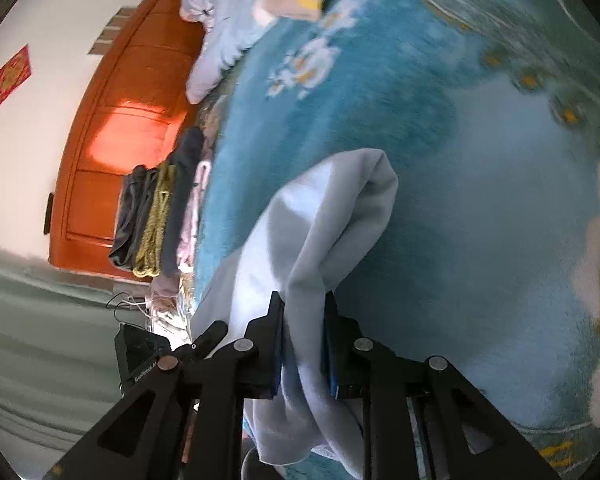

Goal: Fold clothes
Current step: 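Carry the folded shirt with both grippers toward the clothes pile by the headboard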

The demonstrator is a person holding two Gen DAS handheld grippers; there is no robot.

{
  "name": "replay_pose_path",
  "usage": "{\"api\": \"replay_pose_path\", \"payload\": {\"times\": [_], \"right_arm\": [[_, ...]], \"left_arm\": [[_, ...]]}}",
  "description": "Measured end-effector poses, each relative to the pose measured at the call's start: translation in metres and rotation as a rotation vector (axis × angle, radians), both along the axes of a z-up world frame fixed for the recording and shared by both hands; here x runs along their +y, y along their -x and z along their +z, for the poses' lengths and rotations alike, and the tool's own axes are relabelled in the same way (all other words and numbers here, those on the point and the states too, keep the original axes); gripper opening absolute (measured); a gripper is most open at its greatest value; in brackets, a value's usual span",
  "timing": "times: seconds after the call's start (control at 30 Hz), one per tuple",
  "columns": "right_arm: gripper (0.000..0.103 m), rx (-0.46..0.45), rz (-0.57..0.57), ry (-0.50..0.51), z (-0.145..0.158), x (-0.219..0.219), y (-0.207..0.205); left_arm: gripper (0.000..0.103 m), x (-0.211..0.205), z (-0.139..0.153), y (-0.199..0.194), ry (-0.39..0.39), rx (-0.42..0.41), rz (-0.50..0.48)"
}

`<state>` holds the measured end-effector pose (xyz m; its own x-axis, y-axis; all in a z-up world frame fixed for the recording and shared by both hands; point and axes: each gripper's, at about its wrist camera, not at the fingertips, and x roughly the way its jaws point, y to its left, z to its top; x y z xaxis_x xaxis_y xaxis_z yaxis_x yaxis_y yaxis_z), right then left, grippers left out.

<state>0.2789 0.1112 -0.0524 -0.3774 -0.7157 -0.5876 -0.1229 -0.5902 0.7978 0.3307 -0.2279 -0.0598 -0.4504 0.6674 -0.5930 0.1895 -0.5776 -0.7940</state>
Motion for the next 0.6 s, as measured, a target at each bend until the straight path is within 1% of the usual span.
{"api": "replay_pose_path", "payload": {"times": [0.13, 0.3, 0.47, 0.6], "right_arm": [[0.016, 0.059, 0.038, -0.004, 0.030, -0.018, 0.014], [0.016, 0.152, 0.121, -0.048, 0.081, -0.069, 0.047], [0.015, 0.249, 0.221, -0.064, 0.131, -0.133, 0.082], [0.015, 0.318, 0.313, -0.046, 0.168, -0.190, 0.114]], "left_arm": [[0.018, -0.020, 0.024, -0.003, -0.010, 0.062, 0.022], [0.019, -0.060, 0.061, 0.000, -0.070, 0.150, 0.096], [0.019, -0.110, 0.105, 0.006, -0.027, 0.227, 0.139], [0.019, -0.154, 0.140, 0.012, 0.014, 0.284, 0.185]]}}
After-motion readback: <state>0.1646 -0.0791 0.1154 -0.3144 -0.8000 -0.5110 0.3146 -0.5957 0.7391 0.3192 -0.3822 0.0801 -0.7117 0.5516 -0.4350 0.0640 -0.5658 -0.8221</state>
